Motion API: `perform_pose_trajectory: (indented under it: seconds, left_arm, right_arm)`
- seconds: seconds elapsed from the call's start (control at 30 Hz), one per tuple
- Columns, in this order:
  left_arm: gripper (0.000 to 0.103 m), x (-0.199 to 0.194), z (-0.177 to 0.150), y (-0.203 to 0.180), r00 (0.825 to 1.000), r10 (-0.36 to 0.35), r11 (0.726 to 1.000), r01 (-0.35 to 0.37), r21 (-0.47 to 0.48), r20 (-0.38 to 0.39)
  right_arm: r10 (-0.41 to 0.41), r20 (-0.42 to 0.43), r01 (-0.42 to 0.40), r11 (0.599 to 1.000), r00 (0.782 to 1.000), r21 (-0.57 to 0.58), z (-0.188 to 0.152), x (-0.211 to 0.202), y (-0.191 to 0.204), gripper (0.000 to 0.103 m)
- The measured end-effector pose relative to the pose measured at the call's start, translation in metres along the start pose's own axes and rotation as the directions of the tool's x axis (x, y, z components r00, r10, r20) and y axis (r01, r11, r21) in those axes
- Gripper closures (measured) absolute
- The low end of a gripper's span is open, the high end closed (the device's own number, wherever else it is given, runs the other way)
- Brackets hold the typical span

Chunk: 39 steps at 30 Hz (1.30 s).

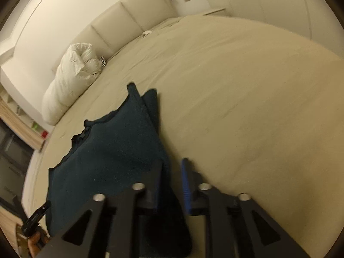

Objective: Fold small clothes

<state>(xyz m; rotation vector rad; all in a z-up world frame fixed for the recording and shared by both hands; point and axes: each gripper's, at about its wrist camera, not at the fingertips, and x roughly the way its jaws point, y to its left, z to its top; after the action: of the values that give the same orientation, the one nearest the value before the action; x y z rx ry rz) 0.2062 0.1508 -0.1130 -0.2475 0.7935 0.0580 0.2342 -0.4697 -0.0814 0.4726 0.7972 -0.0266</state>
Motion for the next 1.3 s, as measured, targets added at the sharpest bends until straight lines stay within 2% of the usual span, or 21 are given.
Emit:
perform_pose_trajectory:
  seconds: [0.07,0.13,0.17,0.23,0.3,0.37,0.4,0.43,0.5,0.53,0.57,0.6,0.67,0.73,0.8,0.83,0.93,1.03,1.13,1.2,1.3]
  left_arm:
    - [0.019,-0.011,0.000,0.004,0.999,0.020,1.000,-0.020,-0.014,0.044]
    - [0.019,-0.001,-0.002,0.004,1.000,0.010,1.000,-0.010,-0.005,0.000]
    - [0.019,0.007,-0.003,0.003,0.999,0.008,1.000,-0.008,0.000,-0.033]
    - [0.017,0.021,-0.008,0.005,0.997,-0.002,1.000,0.002,-0.005,-0.074]
    - [0.017,0.023,-0.008,0.008,0.997,-0.017,1.000,0.016,-0.015,-0.079]
    - [0.017,0.023,-0.005,0.009,0.995,-0.023,1.000,0.023,-0.003,-0.094]
    - [0.017,0.021,-0.005,0.010,0.995,-0.028,1.000,0.028,-0.001,-0.098]
    - [0.017,0.017,-0.005,0.015,0.994,-0.039,0.999,0.038,-0.013,-0.097]
    - [0.017,0.006,-0.007,0.026,0.994,-0.070,0.996,0.065,-0.059,-0.084]
    - [0.017,0.000,-0.008,0.038,0.989,-0.127,0.986,0.119,-0.117,-0.069]
    - [0.017,-0.002,-0.009,0.046,0.981,-0.181,0.973,0.169,-0.159,-0.068]
    - [0.017,-0.001,-0.008,0.056,0.961,-0.266,0.945,0.245,-0.215,-0.077]
    - [0.017,0.001,-0.005,0.068,0.919,-0.384,0.893,0.345,-0.290,-0.088]
    - [0.017,0.005,-0.002,0.084,0.850,-0.519,0.803,0.451,-0.389,-0.087]
    - [0.017,0.013,-0.003,0.090,0.789,-0.606,0.730,0.504,-0.462,-0.098]
    - [0.017,0.017,-0.004,0.092,0.765,-0.635,0.704,0.515,-0.489,-0.108]
    - [0.017,0.026,-0.001,0.089,0.754,-0.643,0.708,0.520,-0.478,-0.133]
    - [0.016,0.037,0.005,0.085,0.738,-0.658,0.698,0.523,-0.489,-0.149]
    - [0.016,0.039,0.008,0.076,0.740,-0.642,0.731,0.510,-0.454,-0.202]
    - [0.016,0.039,0.009,0.072,0.733,-0.642,0.738,0.514,-0.436,-0.222]
    - [0.016,0.042,0.007,0.071,0.703,-0.676,0.707,0.533,-0.466,-0.222]
  right_arm:
    - [0.042,0.084,-0.038,0.998,0.996,-0.057,-0.001,-0.024,0.022,0.056]
    - [0.125,0.104,-0.110,0.984,0.987,-0.138,-0.006,-0.034,0.053,0.044]
    - [0.162,0.097,-0.145,0.975,0.982,-0.168,-0.009,-0.034,0.066,0.043]
    - [0.264,0.013,-0.254,0.938,0.964,-0.236,-0.019,-0.019,0.096,0.031]
    - [0.257,-0.084,-0.270,0.923,0.963,-0.275,-0.030,0.006,0.111,0.027]
    - [0.188,-0.176,-0.229,0.940,0.966,-0.254,-0.040,0.040,0.105,0.027]
    - [0.187,-0.178,-0.224,0.949,0.966,-0.221,-0.042,0.047,0.094,0.040]
    - [0.214,-0.149,-0.239,0.955,0.965,-0.178,-0.041,0.044,0.083,0.051]
    - [0.231,-0.113,-0.240,0.968,0.966,-0.078,-0.037,0.032,0.063,0.054]
    - [0.221,-0.098,-0.227,0.972,0.970,-0.058,-0.036,0.024,0.059,0.053]
    - [0.210,-0.091,-0.215,0.975,0.973,-0.056,-0.035,0.017,0.057,0.051]
    - [0.219,-0.092,-0.224,0.973,0.971,-0.053,-0.035,0.012,0.057,0.044]
    - [0.306,-0.109,-0.311,0.950,0.946,-0.029,-0.035,0.003,0.061,0.042]
    - [0.369,-0.121,-0.375,0.927,0.922,-0.030,-0.036,-0.003,0.071,0.043]
    - [0.408,-0.131,-0.416,0.908,0.903,-0.040,-0.037,-0.006,0.084,0.043]
    - [0.421,-0.136,-0.429,0.902,0.897,-0.035,-0.038,-0.006,0.089,0.043]
    - [0.450,-0.159,-0.460,0.887,0.879,-0.034,-0.040,-0.002,0.107,0.043]
    - [0.474,-0.199,-0.490,0.870,0.858,-0.042,-0.044,0.005,0.127,0.043]
    - [0.483,-0.224,-0.508,0.859,0.846,-0.068,-0.045,0.009,0.144,0.043]
    - [0.499,-0.240,-0.528,0.846,0.833,-0.075,-0.044,0.013,0.157,0.043]
    - [0.516,-0.269,-0.553,0.829,0.814,-0.085,-0.045,0.022,0.178,0.043]
